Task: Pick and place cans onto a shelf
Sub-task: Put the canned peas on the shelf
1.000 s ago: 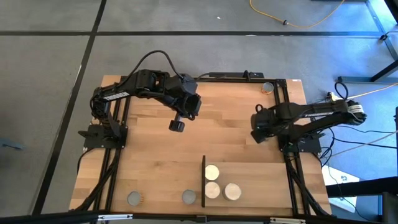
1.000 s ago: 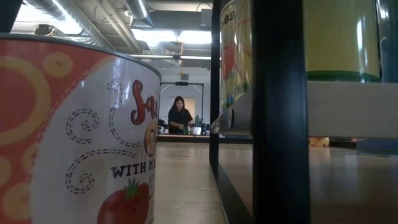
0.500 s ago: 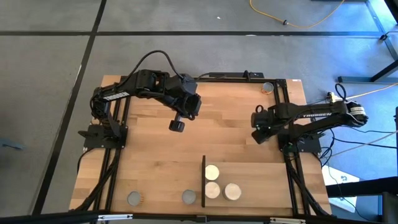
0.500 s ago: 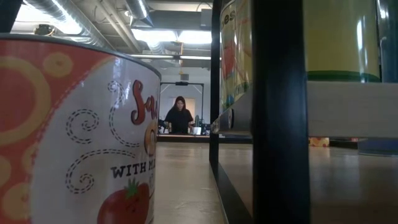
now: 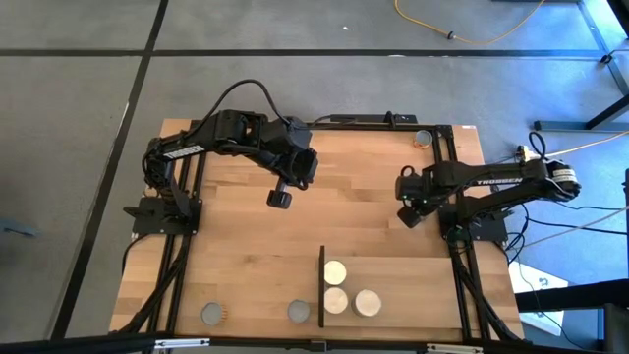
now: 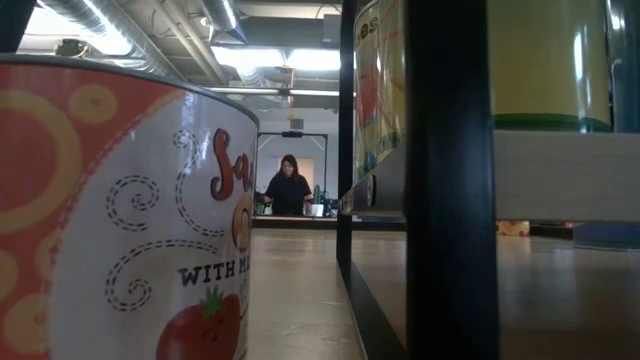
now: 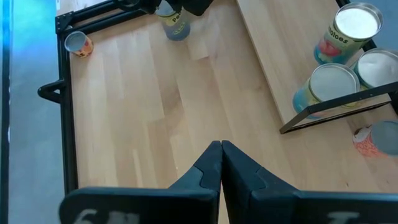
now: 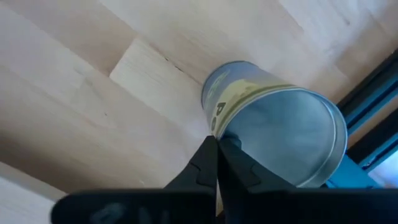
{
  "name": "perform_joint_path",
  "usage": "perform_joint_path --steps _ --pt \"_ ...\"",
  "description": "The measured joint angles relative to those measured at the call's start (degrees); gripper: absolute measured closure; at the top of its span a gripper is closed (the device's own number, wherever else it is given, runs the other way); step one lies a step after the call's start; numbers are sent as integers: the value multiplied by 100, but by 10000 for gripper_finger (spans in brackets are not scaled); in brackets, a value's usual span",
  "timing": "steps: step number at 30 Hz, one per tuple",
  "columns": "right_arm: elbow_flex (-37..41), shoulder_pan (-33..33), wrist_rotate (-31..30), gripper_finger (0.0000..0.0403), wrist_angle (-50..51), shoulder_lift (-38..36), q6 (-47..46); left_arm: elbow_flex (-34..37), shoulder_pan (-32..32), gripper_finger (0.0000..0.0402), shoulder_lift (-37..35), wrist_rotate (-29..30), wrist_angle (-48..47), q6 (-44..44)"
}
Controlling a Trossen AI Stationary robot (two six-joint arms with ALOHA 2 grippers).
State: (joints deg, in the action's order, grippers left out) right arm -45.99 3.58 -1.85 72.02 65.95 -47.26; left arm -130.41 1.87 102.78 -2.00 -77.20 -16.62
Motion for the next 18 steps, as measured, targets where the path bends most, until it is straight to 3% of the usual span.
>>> perform_joint_path --steps 11,18 --pt "-1069 -33 -28 401 240 35 437 0 0 401 -2 2 -19 0" --pt "-2126 -574 -192 402 896 486 795 0 0 401 -4 2 -22 -1"
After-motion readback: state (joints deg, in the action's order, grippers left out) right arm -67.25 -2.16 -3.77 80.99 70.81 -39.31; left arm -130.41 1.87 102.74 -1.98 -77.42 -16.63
